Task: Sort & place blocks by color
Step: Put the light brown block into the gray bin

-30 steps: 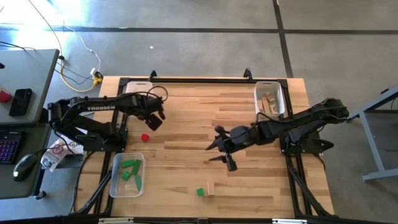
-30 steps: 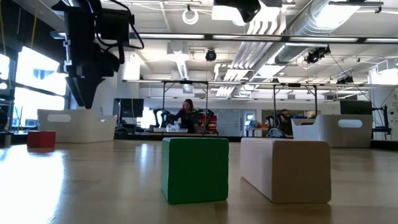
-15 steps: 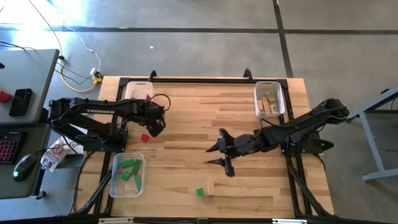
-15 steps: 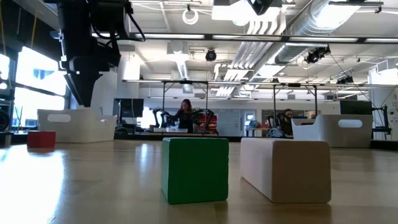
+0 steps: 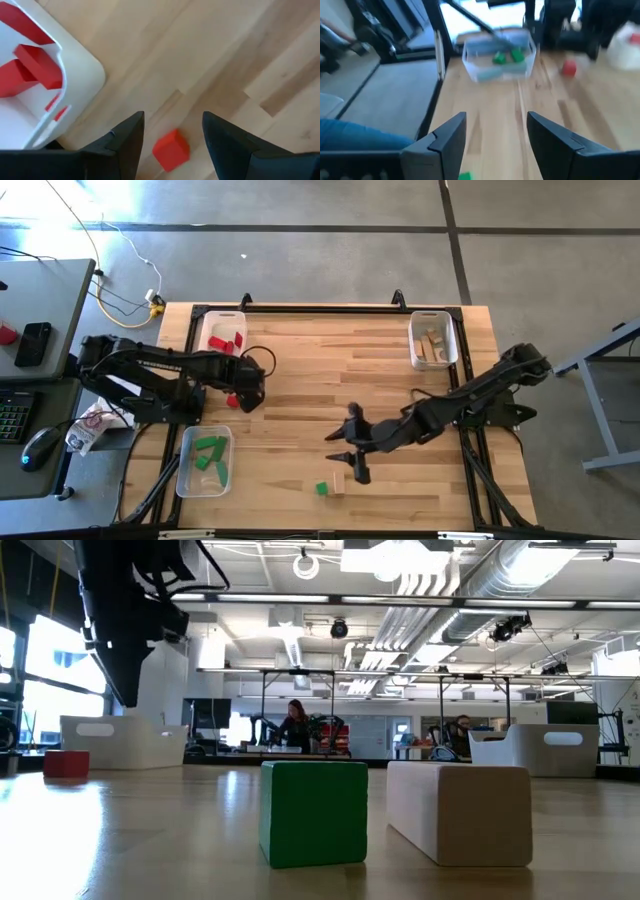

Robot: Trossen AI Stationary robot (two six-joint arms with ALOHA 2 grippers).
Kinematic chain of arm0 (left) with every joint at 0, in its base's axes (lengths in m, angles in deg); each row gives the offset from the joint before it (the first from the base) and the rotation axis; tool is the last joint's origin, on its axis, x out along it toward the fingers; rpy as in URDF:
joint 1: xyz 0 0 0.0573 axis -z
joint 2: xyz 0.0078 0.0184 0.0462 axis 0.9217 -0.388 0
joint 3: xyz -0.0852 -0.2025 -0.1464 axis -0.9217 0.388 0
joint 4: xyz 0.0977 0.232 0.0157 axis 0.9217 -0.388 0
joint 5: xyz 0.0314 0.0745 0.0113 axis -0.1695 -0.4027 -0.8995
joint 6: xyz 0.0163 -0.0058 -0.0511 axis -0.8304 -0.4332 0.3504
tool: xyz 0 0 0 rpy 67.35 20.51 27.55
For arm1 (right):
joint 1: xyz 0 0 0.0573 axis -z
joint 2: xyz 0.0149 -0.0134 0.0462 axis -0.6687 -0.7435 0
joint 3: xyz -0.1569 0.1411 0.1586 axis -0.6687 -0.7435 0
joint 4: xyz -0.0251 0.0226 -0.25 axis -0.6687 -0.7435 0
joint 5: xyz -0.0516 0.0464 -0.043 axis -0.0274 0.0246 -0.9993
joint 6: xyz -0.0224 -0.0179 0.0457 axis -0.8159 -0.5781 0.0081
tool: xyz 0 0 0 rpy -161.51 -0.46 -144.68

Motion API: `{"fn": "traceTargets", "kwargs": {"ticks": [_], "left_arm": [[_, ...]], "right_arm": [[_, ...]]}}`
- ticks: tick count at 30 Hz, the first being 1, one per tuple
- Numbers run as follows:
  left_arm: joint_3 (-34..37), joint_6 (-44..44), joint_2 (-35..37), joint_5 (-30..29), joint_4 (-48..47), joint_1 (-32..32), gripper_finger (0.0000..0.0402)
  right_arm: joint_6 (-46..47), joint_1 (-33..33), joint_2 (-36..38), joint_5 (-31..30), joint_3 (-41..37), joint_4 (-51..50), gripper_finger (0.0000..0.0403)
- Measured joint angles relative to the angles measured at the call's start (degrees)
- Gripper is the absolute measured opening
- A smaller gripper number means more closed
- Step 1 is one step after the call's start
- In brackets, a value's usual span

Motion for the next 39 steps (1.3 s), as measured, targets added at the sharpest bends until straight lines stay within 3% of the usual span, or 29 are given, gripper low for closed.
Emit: {"fn": "traceTargets", "kwargs": {"ticks": [8, 14, 20, 30, 39], "left_arm": [[-4.5, 3.5, 0.0, 1.0, 0.7, 6.5, 0.0188], [-7.2, 3.5, 0.0, 1.0, 4.1, 10.4, 0.0186], [-7.3, 3.5, 0.0, 1.0, 6.9, 12.0, 0.0186], [-7.3, 2.8, 0.0, -1.1, 8.5, 12.2, 0.0186], [-7.3, 0.9, 0.0, -2.9, 9.0, 12.2, 0.0186]], "right_arm": [[11.6, 0.0, -7.9, 3.0, 9.8, -16.4, 0.0195], [26.6, 0.0, -11.5, 5.7, 13.1, -23.9, 0.0195], [43.7, -0.2, -14.4, 7.1, 12.7, -26.2, 0.0195], [60.4, -2.0, -17.5, 12.4, 12.6, -26.9, 0.0195], [69.4, -3.9, -17.9, 7.3, 12.6, -29.8, 0.0195]]}}
